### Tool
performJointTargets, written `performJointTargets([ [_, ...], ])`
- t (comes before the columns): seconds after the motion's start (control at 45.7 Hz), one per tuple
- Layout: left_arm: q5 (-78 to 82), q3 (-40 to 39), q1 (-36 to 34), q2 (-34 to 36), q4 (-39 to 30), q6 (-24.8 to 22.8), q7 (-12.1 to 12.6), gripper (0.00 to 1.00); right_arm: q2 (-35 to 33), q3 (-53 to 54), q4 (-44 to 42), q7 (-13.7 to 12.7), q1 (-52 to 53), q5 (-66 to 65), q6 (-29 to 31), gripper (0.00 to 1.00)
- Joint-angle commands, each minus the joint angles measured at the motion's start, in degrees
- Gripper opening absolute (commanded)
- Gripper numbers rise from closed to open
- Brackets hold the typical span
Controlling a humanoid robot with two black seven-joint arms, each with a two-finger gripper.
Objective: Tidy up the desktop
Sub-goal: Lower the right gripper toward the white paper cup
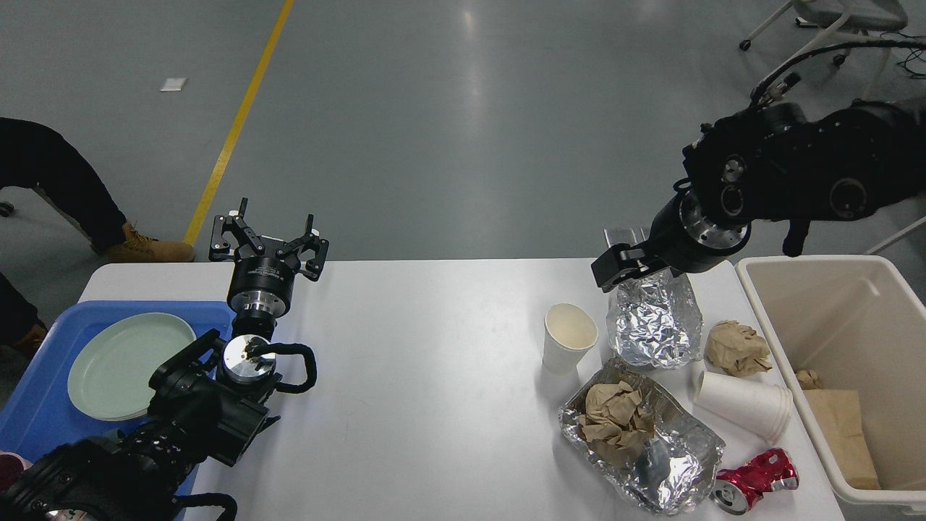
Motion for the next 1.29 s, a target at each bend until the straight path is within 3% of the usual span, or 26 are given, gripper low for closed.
performJointTargets([
  [0.0,0.0,0.0,0.1,-0.1,0.0,0.0,0.0,0.97,3.0,0.3,-1.7,0.0,-2.4,1.4,-1.4,1.00],
  [0.307,0.0,0.0,0.0,0.0,0.0,0.0,0.0,0.97,12.4,0.3,-13.1,-0.1,-13.8,4.8,-4.8,1.00],
  [1.27,0.0,0.1,0.1,0.0,0.0,-0.4,-0.1,0.97,13.3,0.3,-33.6,-0.1,-34.2,3.8,-6.7,1.00],
])
